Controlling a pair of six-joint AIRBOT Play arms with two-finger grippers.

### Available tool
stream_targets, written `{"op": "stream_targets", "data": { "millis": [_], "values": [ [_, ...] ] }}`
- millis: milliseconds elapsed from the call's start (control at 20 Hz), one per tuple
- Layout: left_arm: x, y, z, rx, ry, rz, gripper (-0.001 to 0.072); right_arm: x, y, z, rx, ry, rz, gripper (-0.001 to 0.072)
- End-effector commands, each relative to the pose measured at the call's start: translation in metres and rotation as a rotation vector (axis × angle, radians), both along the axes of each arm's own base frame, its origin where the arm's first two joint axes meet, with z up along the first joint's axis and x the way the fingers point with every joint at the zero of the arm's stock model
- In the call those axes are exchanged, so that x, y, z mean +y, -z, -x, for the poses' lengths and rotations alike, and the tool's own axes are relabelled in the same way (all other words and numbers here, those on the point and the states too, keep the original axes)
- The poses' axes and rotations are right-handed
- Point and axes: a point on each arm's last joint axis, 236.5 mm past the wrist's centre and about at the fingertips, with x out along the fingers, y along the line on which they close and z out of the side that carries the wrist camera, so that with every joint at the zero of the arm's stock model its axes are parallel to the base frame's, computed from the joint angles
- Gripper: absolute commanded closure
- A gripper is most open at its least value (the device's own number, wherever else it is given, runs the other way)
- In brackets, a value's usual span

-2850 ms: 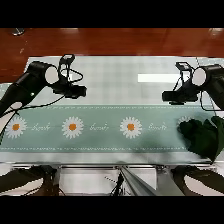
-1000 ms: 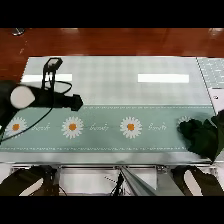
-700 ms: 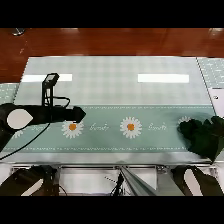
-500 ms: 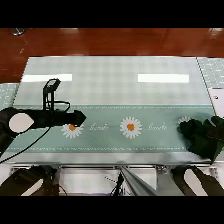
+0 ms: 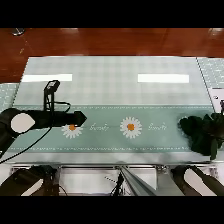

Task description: Fold the shirts.

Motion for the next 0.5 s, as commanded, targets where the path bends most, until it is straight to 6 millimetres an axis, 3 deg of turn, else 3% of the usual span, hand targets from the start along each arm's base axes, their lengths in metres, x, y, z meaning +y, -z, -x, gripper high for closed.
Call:
{"op": "stream_targets", "data": {
  "millis": [0, 100, 200, 250, 350, 450],
  "values": [
    [0.009, 0.003, -0.008, -0.011, -0.014, -0.023, 0.0006, 0.008, -0.024, -0.044, -0.139, -0.046, -0.053, 0.0689],
    [0.022, -0.007, -0.021, -0.040, -0.043, -0.028, 0.0006, 0.024, -0.081, -0.095, -0.370, -0.063, -0.112, 0.0688],
    [0.028, -0.018, -0.031, -0.055, -0.089, 0.001, 0.0006, 0.042, -0.169, -0.143, -0.641, -0.152, -0.113, 0.0688],
    [0.025, -0.022, -0.033, -0.056, -0.096, 0.023, 0.0006, 0.054, -0.219, -0.158, -0.755, -0.211, -0.090, 0.0688],
    [0.022, -0.024, -0.033, -0.058, -0.095, 0.036, 0.0006, 0.091, -0.308, -0.173, -0.954, -0.374, -0.056, 0.0688],
    [0.021, -0.023, -0.032, -0.056, -0.092, 0.036, 0.0006, 0.140, -0.390, -0.170, -1.142, -0.520, -0.083, 0.0688]
  ]
}}
